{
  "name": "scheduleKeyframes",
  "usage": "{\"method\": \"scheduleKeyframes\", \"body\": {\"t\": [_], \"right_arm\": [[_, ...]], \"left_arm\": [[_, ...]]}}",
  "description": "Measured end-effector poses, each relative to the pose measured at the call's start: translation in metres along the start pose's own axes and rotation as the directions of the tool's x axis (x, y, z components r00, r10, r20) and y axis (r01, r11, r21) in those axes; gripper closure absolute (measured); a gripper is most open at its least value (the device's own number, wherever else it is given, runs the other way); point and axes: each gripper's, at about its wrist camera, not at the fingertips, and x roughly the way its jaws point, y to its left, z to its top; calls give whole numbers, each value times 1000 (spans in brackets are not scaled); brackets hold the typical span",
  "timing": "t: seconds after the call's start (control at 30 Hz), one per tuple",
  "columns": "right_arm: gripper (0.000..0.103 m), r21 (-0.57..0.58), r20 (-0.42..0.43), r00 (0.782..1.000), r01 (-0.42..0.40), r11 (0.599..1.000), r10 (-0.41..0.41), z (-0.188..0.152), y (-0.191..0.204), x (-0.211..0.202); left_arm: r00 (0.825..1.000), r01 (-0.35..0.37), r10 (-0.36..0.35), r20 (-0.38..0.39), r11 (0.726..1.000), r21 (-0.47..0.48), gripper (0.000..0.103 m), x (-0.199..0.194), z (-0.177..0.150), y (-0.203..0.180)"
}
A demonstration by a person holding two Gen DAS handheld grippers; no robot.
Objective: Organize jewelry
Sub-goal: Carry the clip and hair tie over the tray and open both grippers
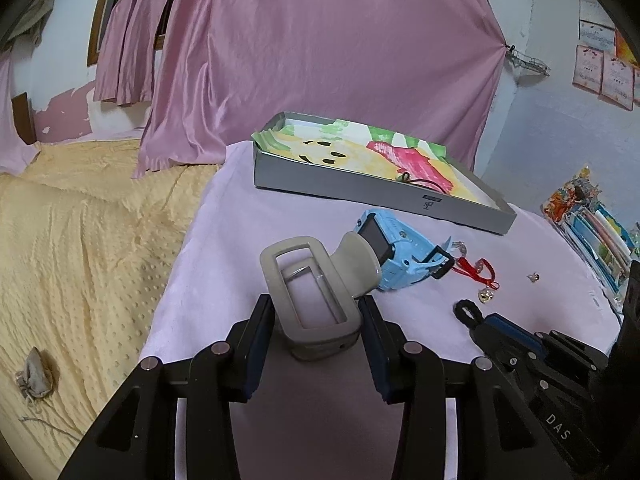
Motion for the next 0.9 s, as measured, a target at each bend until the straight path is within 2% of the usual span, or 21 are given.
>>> {"method": "scheduleKeyframes", "body": {"t": [0.33, 0.57, 0.9], "right_arm": [[94, 11, 18, 1000, -8, 1000, 8, 1, -3, -4], [94, 8, 53, 998, -15, 1000, 15, 9, -5, -9], [94, -12, 115, 993, -24, 1000, 26, 55, -20, -15]], "left_arm": [[1000, 10, -10, 17, 1000, -10, 63, -3, -1, -1], [998, 17, -16, 61, 1000, -12, 63, -11, 5, -3], [988, 26, -21, 154, 999, -27, 63, -18, 41, 3]]}}
